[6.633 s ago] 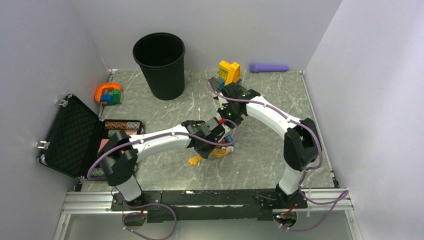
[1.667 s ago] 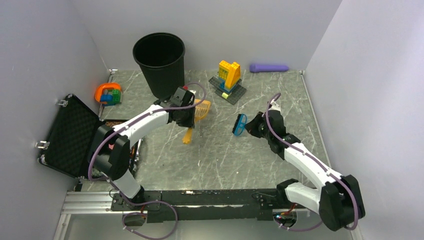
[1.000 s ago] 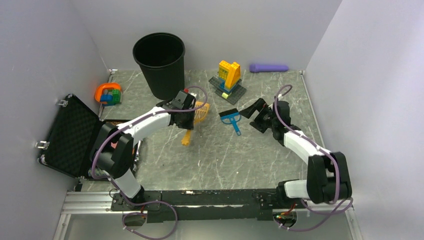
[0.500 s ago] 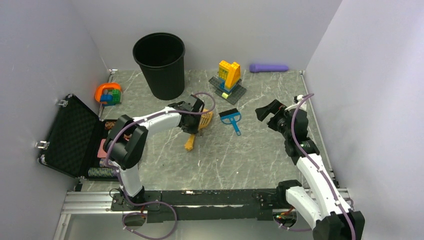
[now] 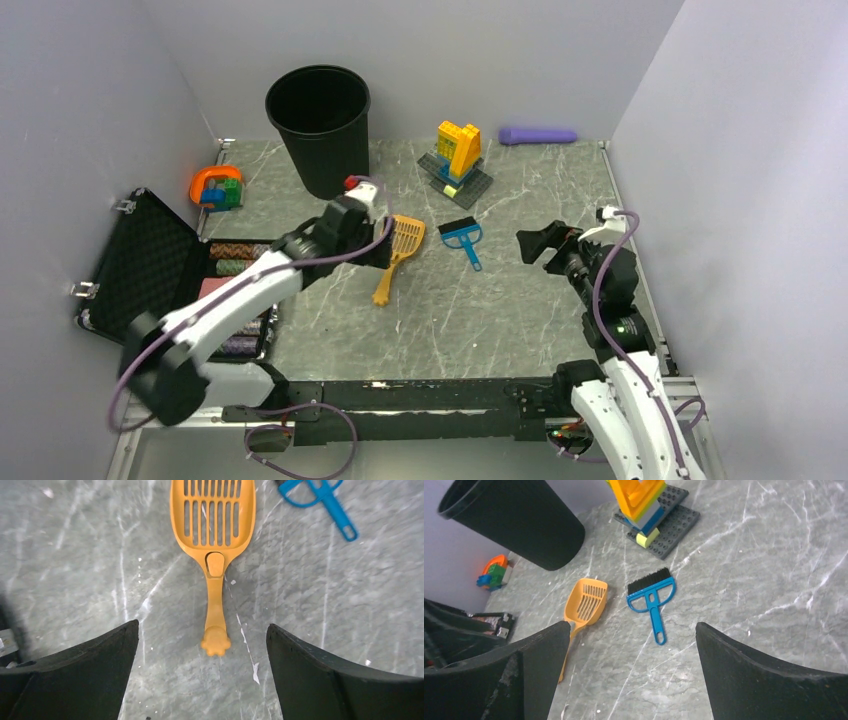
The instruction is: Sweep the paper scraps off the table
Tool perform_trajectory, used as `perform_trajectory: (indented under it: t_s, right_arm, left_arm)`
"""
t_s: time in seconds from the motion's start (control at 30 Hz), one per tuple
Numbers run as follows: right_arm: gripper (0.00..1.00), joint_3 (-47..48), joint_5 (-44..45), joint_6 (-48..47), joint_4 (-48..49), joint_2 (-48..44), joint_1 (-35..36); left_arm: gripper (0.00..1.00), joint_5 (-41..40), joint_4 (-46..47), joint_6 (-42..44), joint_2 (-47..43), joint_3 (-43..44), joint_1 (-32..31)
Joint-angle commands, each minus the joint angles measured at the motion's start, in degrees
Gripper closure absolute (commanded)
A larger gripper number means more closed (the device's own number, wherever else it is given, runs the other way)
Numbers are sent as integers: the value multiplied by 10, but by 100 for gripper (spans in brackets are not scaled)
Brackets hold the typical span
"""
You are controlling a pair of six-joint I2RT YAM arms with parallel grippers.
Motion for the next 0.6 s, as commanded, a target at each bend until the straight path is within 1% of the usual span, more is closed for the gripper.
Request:
perform_trajectory:
  t_s: [0.0, 0.17, 0.33, 0.43, 0.57]
  right_arm:
    - [0, 56, -26, -63, -47, -39, -1]
    - [0, 58, -21, -70, -89, -96, -2]
    - [0, 19, -3, -56, -106, -165, -1]
    - [0, -13, 3, -43, -107, -198, -1]
    - [0, -30, 10, -26, -110, -219, -2]
  left_arm:
    - [1, -58, 47, -4, -153, -83, -13]
    - [1, -51, 99, -13, -322, -196, -15]
    - [1, -57, 137, -16, -477, -300, -15]
    - [1, -68, 140, -26, -534, -336, -15]
    - [1, -70, 134, -31, -563, -356, -15]
